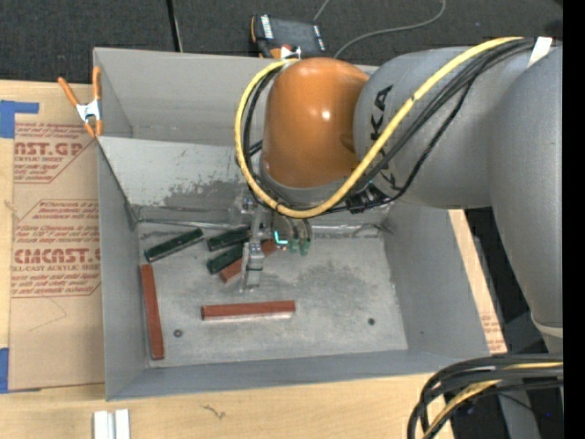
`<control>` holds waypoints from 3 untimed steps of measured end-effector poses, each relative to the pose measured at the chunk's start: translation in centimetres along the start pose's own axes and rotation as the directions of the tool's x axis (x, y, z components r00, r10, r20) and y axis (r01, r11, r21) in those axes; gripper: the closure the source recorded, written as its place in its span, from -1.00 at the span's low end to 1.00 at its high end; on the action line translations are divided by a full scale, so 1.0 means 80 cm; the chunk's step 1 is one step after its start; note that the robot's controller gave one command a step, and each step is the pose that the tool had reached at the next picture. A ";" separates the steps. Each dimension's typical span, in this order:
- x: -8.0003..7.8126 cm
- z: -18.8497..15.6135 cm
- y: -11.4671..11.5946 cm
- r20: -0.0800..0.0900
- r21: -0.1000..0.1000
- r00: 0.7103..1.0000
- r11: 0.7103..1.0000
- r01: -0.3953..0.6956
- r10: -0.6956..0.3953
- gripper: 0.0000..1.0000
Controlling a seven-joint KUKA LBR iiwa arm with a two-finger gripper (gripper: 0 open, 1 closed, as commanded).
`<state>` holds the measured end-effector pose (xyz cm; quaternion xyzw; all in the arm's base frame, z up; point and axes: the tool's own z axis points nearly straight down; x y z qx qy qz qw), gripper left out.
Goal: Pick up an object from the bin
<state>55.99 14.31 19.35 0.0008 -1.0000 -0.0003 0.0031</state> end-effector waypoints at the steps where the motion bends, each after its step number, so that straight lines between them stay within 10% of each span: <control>1: 0.036 0.159 0.015 0.001 0.001 0.935 0.935 0.356 -0.356 -1.00; 2: 0.033 0.155 0.015 0.006 0.001 0.935 0.935 0.354 -0.354 1.00; 3: 0.030 -0.039 0.023 0.016 0.003 0.942 0.942 0.335 -0.335 1.00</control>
Offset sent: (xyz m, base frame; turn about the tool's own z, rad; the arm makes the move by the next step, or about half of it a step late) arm -0.0274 0.0118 -0.1235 -0.3624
